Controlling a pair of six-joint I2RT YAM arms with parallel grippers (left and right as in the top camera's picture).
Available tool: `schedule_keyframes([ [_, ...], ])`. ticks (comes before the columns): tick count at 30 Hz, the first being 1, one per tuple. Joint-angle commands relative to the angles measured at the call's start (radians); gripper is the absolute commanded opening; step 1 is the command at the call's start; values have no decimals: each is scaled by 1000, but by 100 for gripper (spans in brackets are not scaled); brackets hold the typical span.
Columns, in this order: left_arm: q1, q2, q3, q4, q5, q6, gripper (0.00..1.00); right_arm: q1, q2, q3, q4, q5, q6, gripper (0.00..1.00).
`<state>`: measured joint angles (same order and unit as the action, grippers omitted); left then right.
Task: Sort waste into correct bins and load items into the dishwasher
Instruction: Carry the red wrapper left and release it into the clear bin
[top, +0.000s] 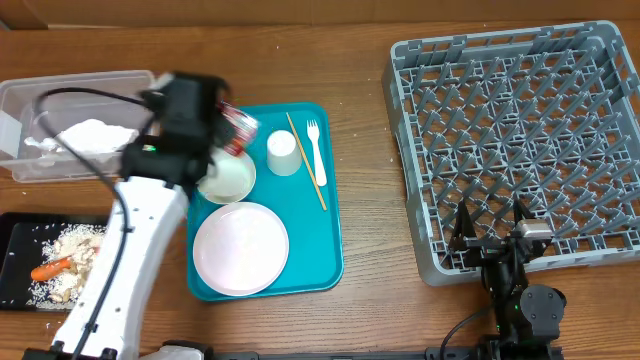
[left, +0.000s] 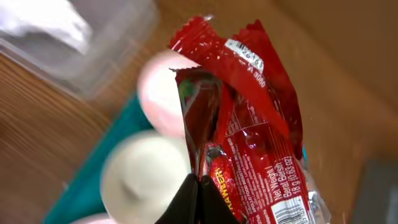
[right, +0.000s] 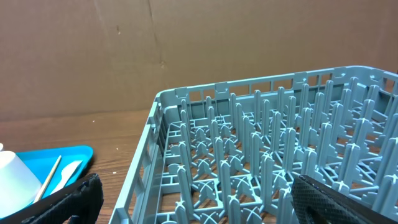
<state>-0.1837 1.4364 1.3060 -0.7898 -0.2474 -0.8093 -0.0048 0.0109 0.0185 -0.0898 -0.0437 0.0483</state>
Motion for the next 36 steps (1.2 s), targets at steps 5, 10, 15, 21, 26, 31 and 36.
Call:
schedule_keyframes([
  [5,330,95,19,253,-95,14,4,5,-8,-10,7,9,-4,100],
  [10,448,168,19,354,-92,29,30,5,-8,-10,7,9,-4,100],
  [15,460,168,19,363,-49,137,95,5,-8,-10,7,9,-4,100],
  [21,458,127,19,337,184,159,100,5,-8,-10,7,9,-4,100],
  [26,446,101,19,280,445,170,45,5,-8,-10,7,9,-4,100],
  [31,405,190,19,133,416,205,4,5,-8,-10,7,9,-4,100],
  [36,405,242,19,133,345,209,4,5,-8,-10,7,9,-4,100],
])
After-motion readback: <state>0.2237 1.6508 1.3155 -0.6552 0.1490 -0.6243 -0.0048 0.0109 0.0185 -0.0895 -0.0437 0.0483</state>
